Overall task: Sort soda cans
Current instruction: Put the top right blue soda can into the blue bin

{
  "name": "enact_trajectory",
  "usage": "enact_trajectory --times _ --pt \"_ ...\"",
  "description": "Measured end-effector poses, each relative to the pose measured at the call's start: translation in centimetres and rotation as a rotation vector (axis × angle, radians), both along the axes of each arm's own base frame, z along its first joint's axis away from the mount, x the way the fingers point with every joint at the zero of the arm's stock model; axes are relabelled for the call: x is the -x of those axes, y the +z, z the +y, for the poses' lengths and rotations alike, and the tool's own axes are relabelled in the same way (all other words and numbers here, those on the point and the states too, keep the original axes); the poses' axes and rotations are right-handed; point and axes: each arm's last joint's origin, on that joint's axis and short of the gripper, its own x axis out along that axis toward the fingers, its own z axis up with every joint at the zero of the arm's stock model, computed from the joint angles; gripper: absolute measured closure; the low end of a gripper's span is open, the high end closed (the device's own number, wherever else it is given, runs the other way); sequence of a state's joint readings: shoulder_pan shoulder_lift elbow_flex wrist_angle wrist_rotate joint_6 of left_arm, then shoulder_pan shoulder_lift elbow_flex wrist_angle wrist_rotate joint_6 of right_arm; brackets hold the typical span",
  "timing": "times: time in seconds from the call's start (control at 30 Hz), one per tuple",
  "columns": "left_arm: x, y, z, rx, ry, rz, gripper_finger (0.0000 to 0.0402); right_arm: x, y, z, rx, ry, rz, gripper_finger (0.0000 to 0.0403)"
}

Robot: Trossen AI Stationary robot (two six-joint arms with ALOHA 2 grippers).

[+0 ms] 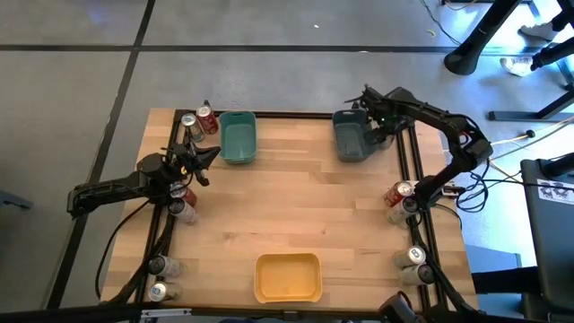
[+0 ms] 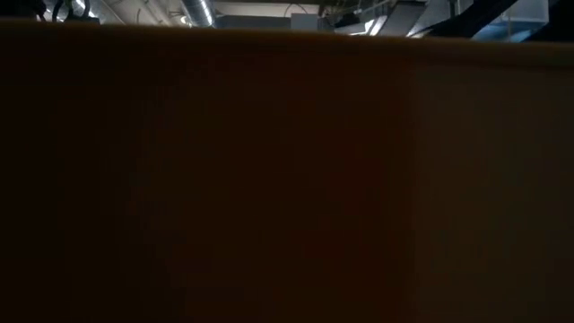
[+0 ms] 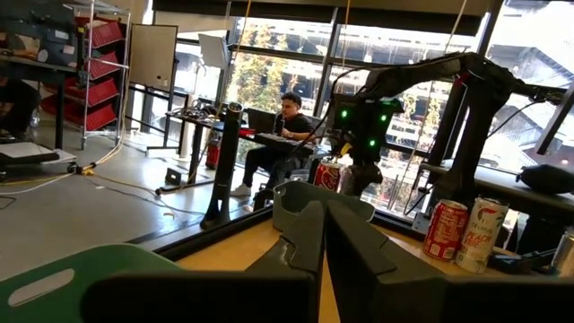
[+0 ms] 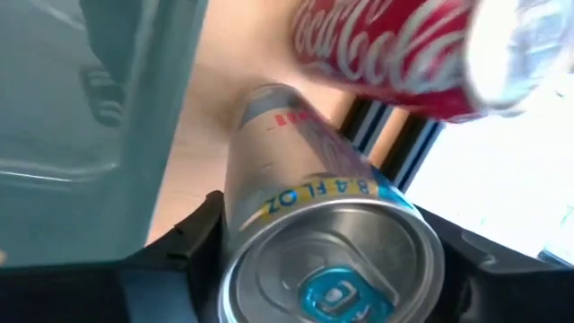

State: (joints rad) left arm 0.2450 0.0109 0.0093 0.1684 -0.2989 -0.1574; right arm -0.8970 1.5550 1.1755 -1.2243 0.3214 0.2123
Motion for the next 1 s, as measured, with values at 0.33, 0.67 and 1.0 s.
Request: enact_trajectory --times 0.33,0.67,1.0 --pt "0.0 0.0 0.0 0.0 0.0 0.0 0.0393 0.7 5.2 1.1 0.065 0.008 -0.087 0.0165" --pt "0.0 0.0 0.0 -0.007 0.002 0.004 0.0393 0.6 8.6 1.0 0.166 0.009 -0.202 0.0164" --pt "0.0 0.0 0.0 -0.006 0.002 0.004 0.0393 -2.9 8.5 -0.4 0.276 0.077 -0.448 0.0161"
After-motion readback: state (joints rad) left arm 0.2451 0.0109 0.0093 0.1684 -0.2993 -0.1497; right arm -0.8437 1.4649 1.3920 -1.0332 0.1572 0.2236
